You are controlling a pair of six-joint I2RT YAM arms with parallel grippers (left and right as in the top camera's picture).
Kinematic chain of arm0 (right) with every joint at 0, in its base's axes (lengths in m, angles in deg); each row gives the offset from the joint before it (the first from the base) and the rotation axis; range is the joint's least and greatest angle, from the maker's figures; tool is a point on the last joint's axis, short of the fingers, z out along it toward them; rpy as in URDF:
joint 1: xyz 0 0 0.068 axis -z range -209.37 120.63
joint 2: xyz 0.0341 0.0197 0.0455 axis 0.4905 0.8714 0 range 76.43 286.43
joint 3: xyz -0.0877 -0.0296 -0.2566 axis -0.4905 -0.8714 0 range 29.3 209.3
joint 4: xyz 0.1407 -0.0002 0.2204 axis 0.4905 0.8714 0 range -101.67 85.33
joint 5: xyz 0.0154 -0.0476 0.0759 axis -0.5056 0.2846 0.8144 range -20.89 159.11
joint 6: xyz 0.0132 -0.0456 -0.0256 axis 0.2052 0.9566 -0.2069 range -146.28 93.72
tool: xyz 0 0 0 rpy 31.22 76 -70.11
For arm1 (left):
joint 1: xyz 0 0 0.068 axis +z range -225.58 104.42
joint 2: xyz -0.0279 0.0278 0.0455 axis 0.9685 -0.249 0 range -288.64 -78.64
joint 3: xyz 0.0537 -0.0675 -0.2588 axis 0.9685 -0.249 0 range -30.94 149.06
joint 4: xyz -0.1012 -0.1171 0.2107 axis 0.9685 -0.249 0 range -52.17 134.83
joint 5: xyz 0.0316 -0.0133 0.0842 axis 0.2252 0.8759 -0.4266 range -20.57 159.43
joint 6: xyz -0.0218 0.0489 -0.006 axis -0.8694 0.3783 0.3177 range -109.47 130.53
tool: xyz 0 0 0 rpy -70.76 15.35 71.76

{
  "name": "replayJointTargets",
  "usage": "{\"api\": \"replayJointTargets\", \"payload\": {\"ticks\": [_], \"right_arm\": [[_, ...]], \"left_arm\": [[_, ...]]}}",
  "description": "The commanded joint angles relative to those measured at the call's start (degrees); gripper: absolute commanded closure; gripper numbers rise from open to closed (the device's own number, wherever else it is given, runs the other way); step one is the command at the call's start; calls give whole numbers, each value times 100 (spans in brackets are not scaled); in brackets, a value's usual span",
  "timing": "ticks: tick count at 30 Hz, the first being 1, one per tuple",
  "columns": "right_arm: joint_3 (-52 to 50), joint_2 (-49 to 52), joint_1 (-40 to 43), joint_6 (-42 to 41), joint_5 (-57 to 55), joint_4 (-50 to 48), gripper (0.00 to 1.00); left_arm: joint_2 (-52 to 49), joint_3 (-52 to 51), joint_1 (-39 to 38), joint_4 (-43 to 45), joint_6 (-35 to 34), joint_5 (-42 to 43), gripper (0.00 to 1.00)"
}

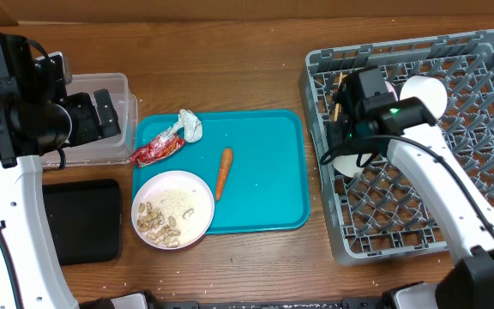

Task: Sort waste into correct bins and load items into the dishwasher
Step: 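Open the right gripper and withdraw it to the rack's right edge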

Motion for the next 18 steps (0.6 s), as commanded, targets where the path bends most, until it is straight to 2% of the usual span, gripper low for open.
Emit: {"api": "replayJointTargets", "payload": {"ticks": [1, 4, 6, 13, 14, 17, 18], "right_arm": [[511, -774, -22, -160, 682, 7, 52], [581, -1283, -20, -221, 675, 7, 50], [581, -1532, -20, -278, 680, 79, 50], [584, -2494, -15, -424, 651, 415, 50], [588, -2688, -15, -525, 605, 400, 48], [588, -3132, -15, -785, 378, 385, 39], [584, -3233, -15, -872, 328, 433, 42]], "left_arm": [[-39, -9, 22, 11, 4, -17, 0], [-39, -9, 22, 94, -105, 52, 0], [-39, -9, 20, 160, -442, 297, 0], [-39, -9, 20, -177, -1513, 1606, 0], [-39, -9, 9, -164, -1504, 1893, 0], [-39, -9, -212, -52, -896, 2667, 0], [-39, -9, -385, -63, -807, 2656, 3]]}}
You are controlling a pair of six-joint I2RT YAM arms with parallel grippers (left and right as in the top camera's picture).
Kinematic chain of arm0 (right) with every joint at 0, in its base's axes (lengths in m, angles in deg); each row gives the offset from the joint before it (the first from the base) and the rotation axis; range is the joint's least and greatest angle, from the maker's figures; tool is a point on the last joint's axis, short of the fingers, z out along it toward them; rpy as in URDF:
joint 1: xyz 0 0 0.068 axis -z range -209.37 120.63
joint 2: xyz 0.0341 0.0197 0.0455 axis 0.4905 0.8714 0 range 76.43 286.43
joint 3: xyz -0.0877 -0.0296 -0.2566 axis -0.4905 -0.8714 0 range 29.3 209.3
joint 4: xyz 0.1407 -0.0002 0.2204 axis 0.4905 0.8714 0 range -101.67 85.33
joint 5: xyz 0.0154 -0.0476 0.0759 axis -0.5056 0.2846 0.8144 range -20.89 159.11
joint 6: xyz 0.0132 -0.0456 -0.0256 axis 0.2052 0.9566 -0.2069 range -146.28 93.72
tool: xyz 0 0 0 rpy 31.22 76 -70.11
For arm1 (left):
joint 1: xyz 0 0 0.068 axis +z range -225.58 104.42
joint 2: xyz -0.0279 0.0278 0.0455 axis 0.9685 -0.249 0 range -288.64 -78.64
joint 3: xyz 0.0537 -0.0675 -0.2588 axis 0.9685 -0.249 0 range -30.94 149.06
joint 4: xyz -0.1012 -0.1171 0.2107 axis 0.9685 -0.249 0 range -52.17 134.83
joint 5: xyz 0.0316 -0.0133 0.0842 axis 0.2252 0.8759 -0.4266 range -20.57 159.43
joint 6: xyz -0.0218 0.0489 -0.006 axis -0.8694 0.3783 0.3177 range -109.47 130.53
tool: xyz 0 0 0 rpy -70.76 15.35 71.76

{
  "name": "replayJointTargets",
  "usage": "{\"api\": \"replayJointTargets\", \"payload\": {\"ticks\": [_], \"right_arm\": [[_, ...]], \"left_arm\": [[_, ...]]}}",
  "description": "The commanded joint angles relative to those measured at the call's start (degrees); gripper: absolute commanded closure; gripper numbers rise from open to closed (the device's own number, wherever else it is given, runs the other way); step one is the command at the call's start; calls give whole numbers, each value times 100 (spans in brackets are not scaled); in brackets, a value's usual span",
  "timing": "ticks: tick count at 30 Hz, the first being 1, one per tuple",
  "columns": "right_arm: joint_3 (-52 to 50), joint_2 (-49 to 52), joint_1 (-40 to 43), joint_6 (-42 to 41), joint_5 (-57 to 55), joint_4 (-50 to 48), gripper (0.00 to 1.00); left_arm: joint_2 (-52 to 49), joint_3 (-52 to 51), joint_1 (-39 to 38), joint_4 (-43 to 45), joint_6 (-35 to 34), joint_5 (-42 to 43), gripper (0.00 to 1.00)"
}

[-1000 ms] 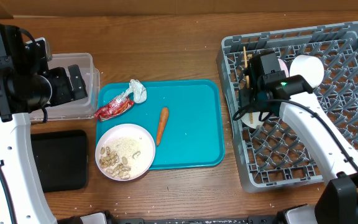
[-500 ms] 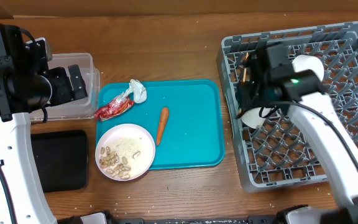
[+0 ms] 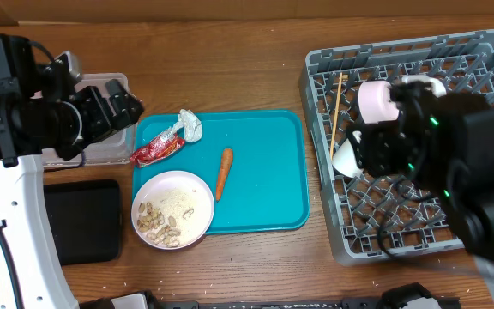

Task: Sort waste into correct bins and load items into the dishwasher
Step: 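Open the right gripper and withdraw it to the rack's right edge, then move the left gripper to the orange carrot and grasp it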

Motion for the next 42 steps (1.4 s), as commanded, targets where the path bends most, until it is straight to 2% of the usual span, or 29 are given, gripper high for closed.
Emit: {"api": "replayJointTargets", "payload": {"ticks": [1, 2, 3, 5, 8, 11, 15, 20, 29, 35, 38, 42], "right_arm": [[63, -417, -15, -409, -256, 46, 50], [20, -402, -15, -546, -280, 68, 60], [-59, -339, -15, -632, -271, 59, 64], [-243, -98, -15, -708, -269, 52, 69], [-531, 557, -15, -935, -269, -24, 75], [-605, 1471, -15, -981, -225, -229, 89], [-603, 2634, 9, -984, -308, -909, 96], [-603, 3595, 341, -1132, -678, -2033, 96], [-603, 4321, 667, -1106, -675, -3069, 96], [-603, 4385, 654, -1102, -243, -3250, 96], [-599, 4382, 654, -634, 452, -3294, 96], [-439, 4280, 667, -516, 238, -2920, 96]], "left_arm": [[-35, -9, -363, 2, 249, 837, 4], [-33, -9, -507, 2, 245, 780, 8], [-28, -7, -629, 11, 243, 758, 14], [2, -2, -859, 70, 195, 758, 21], [83, 15, -1191, 87, 133, 664, 21], [177, 15, -1475, 57, 129, 275, 22], [308, 15, -1705, 7, 114, 0, 21], [468, 15, -1705, -114, 118, -20, 22], [546, 13, -1705, -260, 162, -245, 22], [546, 13, -1705, -258, 160, -297, 22], [546, 13, -1705, -240, 160, -299, 22], [546, 13, -1705, -190, 160, -358, 20]]}}
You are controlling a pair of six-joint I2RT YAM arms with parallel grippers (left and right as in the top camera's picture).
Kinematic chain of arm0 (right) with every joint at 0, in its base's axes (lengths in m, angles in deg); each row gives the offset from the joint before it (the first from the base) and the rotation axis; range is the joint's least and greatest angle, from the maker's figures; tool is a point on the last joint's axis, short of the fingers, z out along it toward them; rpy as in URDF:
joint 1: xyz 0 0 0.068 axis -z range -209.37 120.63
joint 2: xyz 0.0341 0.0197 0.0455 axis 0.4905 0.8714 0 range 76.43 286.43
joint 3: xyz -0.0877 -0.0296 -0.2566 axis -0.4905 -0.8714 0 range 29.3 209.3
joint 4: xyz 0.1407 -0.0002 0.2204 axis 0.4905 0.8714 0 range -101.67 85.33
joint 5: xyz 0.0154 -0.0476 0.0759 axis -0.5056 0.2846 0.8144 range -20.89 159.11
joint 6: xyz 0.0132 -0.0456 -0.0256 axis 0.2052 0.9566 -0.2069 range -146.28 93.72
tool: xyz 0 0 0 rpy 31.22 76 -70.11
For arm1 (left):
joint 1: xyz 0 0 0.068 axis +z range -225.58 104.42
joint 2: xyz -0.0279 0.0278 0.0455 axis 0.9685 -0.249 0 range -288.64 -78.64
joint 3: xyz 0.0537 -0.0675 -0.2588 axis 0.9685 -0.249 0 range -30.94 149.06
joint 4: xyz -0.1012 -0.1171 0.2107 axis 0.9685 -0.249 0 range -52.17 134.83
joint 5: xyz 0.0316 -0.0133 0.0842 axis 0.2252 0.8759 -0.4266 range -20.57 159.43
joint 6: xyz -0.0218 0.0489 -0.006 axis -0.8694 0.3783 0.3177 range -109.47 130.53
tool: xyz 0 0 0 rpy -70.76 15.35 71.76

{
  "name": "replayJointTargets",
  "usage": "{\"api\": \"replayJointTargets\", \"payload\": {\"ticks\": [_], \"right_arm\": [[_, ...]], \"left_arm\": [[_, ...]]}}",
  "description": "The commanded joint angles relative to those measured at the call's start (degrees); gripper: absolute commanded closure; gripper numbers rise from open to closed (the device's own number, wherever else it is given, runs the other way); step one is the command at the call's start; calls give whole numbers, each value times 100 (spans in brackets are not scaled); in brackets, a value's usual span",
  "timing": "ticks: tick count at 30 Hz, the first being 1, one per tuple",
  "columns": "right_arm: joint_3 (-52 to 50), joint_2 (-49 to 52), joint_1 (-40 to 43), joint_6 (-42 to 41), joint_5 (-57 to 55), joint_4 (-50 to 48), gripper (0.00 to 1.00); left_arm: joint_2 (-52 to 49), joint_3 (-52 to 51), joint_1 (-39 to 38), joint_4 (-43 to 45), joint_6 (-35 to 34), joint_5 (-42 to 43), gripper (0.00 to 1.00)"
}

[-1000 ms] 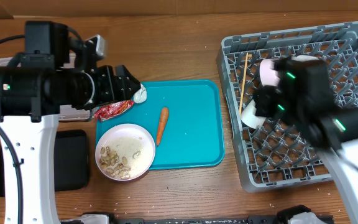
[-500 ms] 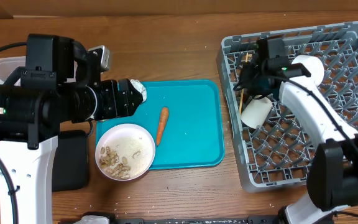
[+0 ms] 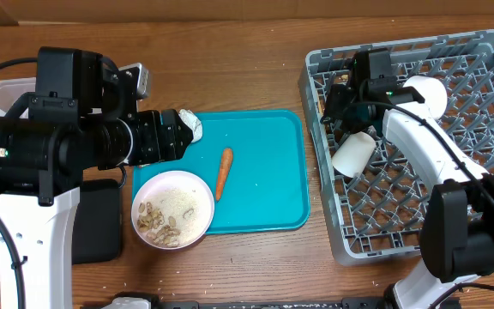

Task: Sort waste into correct bins and load items into the dishwasher
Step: 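Move the left gripper to the orange carrot and grasp it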

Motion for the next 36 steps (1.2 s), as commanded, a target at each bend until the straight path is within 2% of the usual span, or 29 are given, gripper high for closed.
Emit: {"api": "replayJointTargets", "payload": {"ticks": [1, 5, 10, 12, 13, 14, 15, 16, 17, 18, 27, 36], "right_arm": [[267, -127, -9, 284, 114, 278, 96], [605, -807, -20, 404, 214, 835, 96], [964, -2221, -17, 382, 417, 1576, 96], [1014, -2824, -13, 380, 417, 1827, 90], [1014, -3180, -13, 376, 420, 1961, 80], [1014, -3475, -13, 376, 417, 2079, 63], [1014, -3755, -13, 378, 415, 2199, 46], [1014, -4024, -13, 380, 415, 2310, 23], [1014, -4315, -13, 382, 415, 2426, 7], [1014, -4544, -13, 382, 415, 2522, 0], [1014, -5978, -13, 380, 417, 2879, 0], [1003, -6059, -13, 380, 417, 3370, 0]], "left_arm": [[83, 13, -15, 70, 33, -114, 20], [83, 13, -83, 52, 46, -24, 28], [83, -20, -758, 2, -111, -1471, 31], [81, -94, -1010, 11, -227, -1794, 35], [74, -168, -1137, 20, -319, -1814, 36], [59, -258, -1237, 26, -398, -1818, 37], [37, -369, -1333, 35, -501, -1882, 40], [7, -518, -1425, 74, -643, -2011, 42], [-20, -695, -1517, 144, -802, -2173, 43], [-55, -955, -1620, 295, -962, -2332, 43], [-726, -3056, -2076, 2295, -1196, -2538, 43], [-2291, -3348, -2076, 3582, -909, -2531, 41]]}}
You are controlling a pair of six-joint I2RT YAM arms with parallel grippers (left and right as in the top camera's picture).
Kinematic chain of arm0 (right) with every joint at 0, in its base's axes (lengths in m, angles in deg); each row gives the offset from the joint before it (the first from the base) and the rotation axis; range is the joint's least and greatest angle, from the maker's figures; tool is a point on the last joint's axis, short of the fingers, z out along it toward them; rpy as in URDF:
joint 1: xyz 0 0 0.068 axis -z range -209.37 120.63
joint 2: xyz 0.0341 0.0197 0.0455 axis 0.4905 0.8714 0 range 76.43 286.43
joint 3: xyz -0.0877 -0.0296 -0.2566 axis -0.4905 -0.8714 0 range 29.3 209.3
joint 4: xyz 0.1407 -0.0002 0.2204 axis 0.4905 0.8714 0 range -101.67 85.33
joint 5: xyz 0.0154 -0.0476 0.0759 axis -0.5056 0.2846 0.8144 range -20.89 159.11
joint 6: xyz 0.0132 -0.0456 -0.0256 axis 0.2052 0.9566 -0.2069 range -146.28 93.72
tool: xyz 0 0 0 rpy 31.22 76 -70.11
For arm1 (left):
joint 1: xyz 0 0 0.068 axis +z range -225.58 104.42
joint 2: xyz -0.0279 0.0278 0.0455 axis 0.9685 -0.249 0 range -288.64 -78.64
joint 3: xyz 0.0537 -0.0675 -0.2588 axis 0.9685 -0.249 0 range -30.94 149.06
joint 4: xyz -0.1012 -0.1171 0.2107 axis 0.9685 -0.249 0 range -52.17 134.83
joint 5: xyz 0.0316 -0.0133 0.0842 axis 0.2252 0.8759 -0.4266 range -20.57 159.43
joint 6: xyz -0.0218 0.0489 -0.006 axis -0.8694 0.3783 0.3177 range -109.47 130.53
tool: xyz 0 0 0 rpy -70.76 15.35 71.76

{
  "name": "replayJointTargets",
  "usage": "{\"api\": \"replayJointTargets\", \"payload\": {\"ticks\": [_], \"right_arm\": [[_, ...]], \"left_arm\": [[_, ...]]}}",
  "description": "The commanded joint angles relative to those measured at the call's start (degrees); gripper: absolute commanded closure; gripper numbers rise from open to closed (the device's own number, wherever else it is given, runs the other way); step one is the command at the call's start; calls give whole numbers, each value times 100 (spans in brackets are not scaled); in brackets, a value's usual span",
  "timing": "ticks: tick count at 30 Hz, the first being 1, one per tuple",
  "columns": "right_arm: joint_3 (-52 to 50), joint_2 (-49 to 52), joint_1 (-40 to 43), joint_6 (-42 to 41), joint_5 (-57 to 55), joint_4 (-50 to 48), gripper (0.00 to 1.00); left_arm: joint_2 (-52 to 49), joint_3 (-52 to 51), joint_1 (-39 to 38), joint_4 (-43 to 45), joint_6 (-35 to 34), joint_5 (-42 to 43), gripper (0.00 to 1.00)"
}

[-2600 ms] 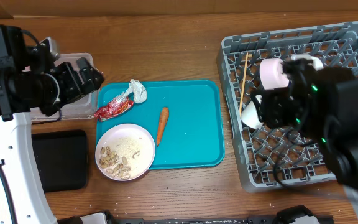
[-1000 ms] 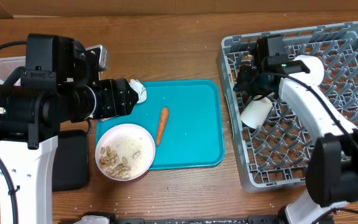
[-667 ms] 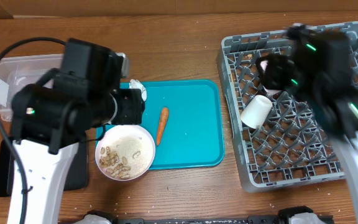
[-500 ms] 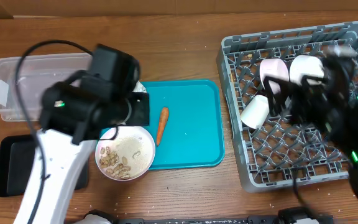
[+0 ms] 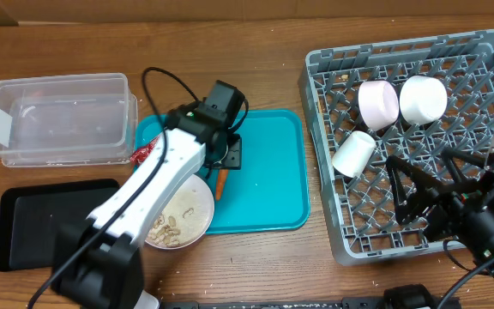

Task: Sort waste into correct bins and load items into the dishwasher
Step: 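Move the left gripper to the orange carrot and grasp it, then place the carrot on the black tray with the left gripper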

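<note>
My left gripper (image 5: 228, 157) is down on the teal tray (image 5: 268, 184), right over the upper end of the orange carrot (image 5: 219, 183); the arm hides whether its fingers are closed on it. A red wrapper (image 5: 147, 154) peeks out at the tray's left edge. The white bowl (image 5: 178, 216) of peanuts and crumbs sits at the tray's front left. In the grey dish rack (image 5: 478, 60) lie a pink cup (image 5: 377, 103) and two white cups (image 5: 423, 98) (image 5: 353, 153). My right gripper (image 5: 412, 196) hovers over the rack's front, fingers spread and holding nothing.
A clear plastic container (image 5: 58, 116) stands at the back left. In front of it lies a black tray (image 5: 45, 225). The left arm lies across the bowl and the tray's left part.
My left gripper has gone from the tray's left edge by the wrapper to the carrot. The right gripper has left the rack's back left corner and now hangs over the rack's front.
First my left gripper was over the clear container and the right one was in the rack beside a white cup. Then the left was at the tray's left edge, later by the wrapper, while the right was at the rack's back left. Now the left is on the carrot.
</note>
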Motion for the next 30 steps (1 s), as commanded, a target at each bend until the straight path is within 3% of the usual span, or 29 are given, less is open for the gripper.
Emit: {"api": "replayJointTargets", "payload": {"ticks": [1, 8, 15, 20, 25, 30], "right_arm": [[-22, 20, -13, 2, -13, 157, 0], [-22, 20, -13, 0, -13, 616, 0], [-22, 20, -13, 2, -13, 927, 0], [-22, 22, -13, 2, -13, 927, 0], [-22, 22, -13, 2, -13, 927, 0], [-22, 22, -15, 2, -13, 927, 0]], "left_arm": [[-573, -31, -15, 144, 109, -114, 42], [-1373, -31, -4, 535, 258, -166, 51], [-1517, -31, -7, 841, 262, -179, 62], [-1506, -2, -4, 616, 369, -186, 95], [-1364, 391, 105, 28, 313, -424, 96], [-828, 1147, 308, -925, -256, -754, 96]]}}
